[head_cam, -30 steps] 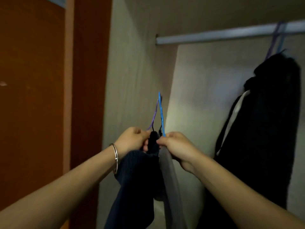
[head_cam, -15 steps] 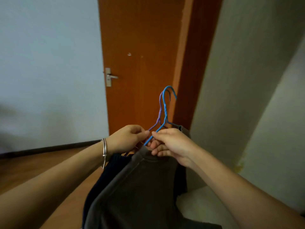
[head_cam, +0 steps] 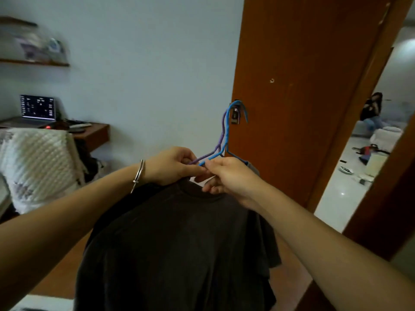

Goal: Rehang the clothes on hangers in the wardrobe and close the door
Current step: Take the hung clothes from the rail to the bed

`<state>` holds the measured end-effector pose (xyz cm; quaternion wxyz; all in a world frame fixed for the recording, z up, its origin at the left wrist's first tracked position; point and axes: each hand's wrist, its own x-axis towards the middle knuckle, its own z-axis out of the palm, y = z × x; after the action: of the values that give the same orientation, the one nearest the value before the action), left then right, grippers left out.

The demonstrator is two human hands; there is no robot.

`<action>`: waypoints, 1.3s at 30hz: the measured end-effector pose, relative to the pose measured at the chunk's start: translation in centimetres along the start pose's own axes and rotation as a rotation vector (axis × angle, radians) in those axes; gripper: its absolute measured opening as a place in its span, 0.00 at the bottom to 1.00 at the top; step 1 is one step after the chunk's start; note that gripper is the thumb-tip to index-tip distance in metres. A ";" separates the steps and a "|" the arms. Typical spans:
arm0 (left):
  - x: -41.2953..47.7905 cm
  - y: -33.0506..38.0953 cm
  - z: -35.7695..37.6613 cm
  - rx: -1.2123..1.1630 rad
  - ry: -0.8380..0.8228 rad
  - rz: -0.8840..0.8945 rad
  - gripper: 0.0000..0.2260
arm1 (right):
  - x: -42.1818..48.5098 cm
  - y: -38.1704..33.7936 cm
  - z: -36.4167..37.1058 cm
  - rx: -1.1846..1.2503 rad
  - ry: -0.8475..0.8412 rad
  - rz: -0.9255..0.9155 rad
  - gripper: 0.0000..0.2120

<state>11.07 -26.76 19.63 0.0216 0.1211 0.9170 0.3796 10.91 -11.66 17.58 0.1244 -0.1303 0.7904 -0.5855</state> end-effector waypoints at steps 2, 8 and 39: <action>1.3 -1.0 -1.3 -0.002 0.077 -0.008 0.05 | 2.3 -0.7 -0.1 -0.025 -0.010 -0.062 0.09; 5.8 -3.7 -4.9 0.084 0.322 -0.010 0.05 | 11.5 -0.3 -1.6 -0.080 0.206 -0.159 0.08; 20.9 -26.3 -20.0 0.544 0.807 -0.670 0.10 | 56.1 -7.1 13.8 -0.655 -0.398 -1.143 0.09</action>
<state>-17.21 -53.52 16.52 -0.2420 -0.3278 0.9054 0.1192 -36.25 -45.72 18.02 -0.1070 -0.6626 0.6961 -0.2549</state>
